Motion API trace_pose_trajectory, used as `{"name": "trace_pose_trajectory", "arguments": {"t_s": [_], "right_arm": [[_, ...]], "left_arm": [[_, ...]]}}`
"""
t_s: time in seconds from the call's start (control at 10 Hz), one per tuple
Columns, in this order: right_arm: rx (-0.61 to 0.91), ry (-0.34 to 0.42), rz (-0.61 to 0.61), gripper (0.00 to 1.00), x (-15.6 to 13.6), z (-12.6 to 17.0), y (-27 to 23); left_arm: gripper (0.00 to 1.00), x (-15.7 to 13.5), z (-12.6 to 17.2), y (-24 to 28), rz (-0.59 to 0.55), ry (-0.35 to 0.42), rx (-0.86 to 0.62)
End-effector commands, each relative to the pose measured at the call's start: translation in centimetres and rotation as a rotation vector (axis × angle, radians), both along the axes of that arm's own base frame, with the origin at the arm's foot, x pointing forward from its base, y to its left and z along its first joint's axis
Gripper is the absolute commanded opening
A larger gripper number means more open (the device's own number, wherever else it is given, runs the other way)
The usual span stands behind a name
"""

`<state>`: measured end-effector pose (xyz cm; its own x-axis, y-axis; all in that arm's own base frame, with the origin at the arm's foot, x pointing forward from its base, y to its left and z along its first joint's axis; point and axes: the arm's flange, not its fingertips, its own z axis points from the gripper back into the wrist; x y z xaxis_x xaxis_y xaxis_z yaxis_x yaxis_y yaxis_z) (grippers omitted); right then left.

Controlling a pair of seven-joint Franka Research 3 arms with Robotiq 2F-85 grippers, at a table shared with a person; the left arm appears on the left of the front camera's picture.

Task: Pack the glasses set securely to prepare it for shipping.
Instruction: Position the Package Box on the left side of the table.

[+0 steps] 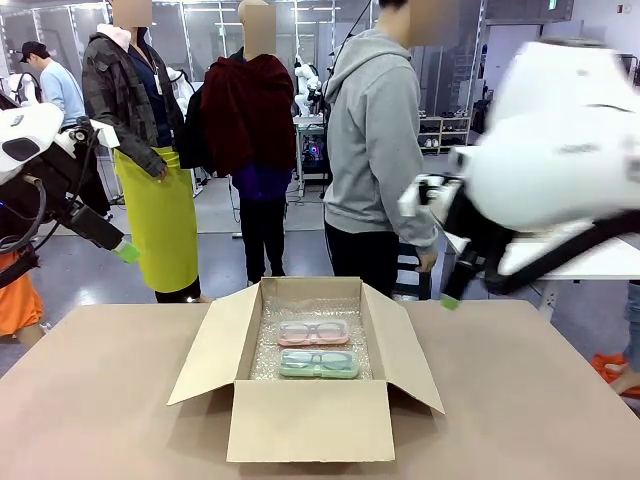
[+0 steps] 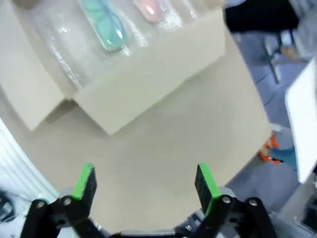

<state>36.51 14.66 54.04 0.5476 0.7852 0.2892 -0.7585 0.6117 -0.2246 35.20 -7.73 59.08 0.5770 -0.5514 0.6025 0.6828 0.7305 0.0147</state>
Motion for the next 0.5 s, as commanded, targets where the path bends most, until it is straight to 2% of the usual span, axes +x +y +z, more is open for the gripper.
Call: {"name": "trace_pose_trajectory", "arguments": {"t_s": [0.0,0.1,0.4], "right_arm": [[0.117,-0.068,-0.076,1.00,-3.3,-1.7,-3.5],[0.190,-0.091,-0.084,1.00,-3.5,-1.8,-5.1],[0.318,-0.094,-0.168,1.00,-3.6,-3.7,-8.9]], "left_arm": [[1.00,0.0,0.2,0.2,-0.009,-0.004,-0.005],[1.00,0.0,0.2,0.2,-0.009,-0.004,-0.005],[1.00,0.0,0.2,0.2,-0.009,-0.004,-0.005]]}}
